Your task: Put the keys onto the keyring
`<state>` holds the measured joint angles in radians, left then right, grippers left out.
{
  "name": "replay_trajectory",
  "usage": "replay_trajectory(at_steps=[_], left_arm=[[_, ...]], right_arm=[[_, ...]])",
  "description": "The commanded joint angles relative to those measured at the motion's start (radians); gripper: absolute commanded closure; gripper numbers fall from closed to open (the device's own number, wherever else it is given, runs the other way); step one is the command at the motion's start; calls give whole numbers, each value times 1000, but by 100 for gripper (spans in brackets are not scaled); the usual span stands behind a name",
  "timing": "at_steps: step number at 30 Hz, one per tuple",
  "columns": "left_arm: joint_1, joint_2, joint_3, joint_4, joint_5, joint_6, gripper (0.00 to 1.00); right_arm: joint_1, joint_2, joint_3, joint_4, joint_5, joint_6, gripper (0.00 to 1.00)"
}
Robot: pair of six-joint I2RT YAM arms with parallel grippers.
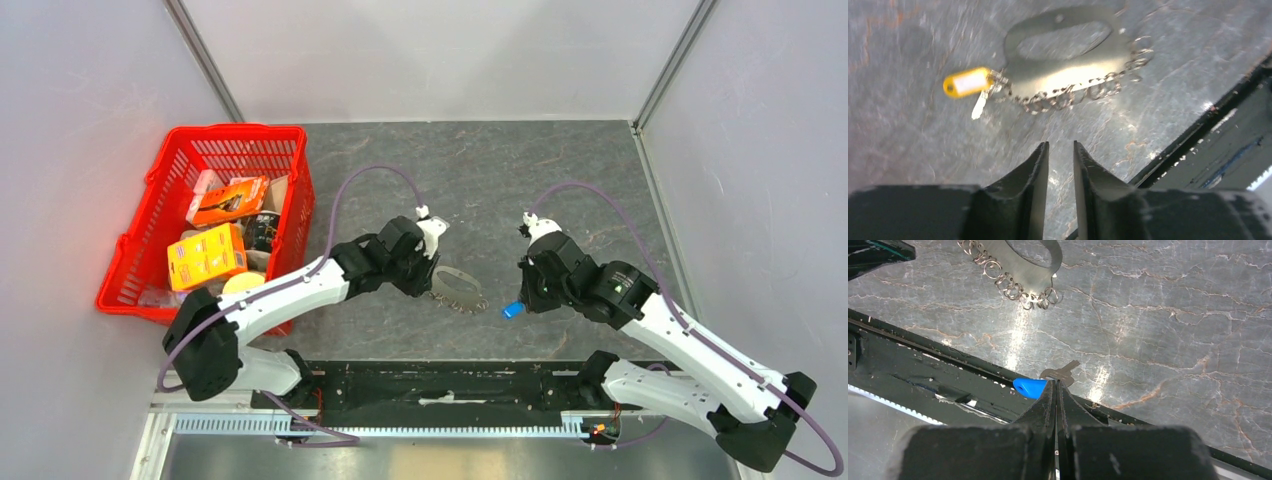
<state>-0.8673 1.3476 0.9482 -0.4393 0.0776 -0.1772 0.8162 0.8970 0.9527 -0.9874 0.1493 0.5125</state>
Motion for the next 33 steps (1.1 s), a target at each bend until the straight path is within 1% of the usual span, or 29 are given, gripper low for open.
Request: replay_trajectory(at_steps=[1,4,6,17,24,28,29,33], left_arm=[[5,-8,-68,11,-162,-184,75],[8,28,-93,6,-196,-218,84],[14,58,-108,22,-201,-232,87],[57,211,-135,161,-145,-249,91],[80,269,-122,217,-107,-253,92],[115,293,-115,249,-82,-259,92],[129,298,-114,264,-45,-261,92],[164,333,-82,289,1,-252,93]], right_arm=[[6,3,4,47,-20,3,100],[6,4,1,53,-23,6,100],[7,3,0,54,-22,5,100],[8,-5,-11,56,-20,7,100],[8,2,-24,66,-19,7,100],[7,3,-28,69,-15,7,100],[7,3,-28,69,-16,6,100],[7,2,-32,75,-13,4,100]])
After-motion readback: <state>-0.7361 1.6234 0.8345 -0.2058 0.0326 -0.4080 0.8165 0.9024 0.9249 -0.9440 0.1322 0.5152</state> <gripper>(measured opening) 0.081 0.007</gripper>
